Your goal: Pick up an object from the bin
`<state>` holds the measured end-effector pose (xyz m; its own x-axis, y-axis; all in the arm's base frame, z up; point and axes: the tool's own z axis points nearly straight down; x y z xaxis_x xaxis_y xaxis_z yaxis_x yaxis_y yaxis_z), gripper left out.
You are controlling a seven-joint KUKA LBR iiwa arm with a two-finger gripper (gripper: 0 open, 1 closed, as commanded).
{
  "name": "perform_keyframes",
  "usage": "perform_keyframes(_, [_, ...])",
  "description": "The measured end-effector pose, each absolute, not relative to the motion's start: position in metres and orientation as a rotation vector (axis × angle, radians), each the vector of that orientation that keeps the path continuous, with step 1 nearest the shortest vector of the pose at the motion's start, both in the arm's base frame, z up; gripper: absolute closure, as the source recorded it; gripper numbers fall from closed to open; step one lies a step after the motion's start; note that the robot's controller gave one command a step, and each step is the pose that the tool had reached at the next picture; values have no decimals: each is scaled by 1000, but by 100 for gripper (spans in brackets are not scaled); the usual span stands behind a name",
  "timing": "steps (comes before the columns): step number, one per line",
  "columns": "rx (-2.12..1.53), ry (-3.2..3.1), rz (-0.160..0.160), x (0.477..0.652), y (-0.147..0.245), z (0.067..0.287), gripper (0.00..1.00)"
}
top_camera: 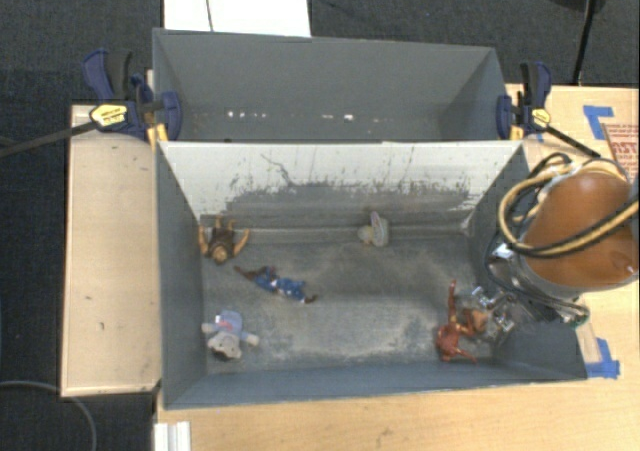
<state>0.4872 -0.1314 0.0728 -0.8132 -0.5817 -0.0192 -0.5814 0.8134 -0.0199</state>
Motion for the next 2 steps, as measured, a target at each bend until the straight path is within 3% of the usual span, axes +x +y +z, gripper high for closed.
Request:
perform_keyframes(1, [-954,2968,-21,487,-131,73,100])
perform_keyframes(2, [-942,2982,-10,487,-130,124,100])
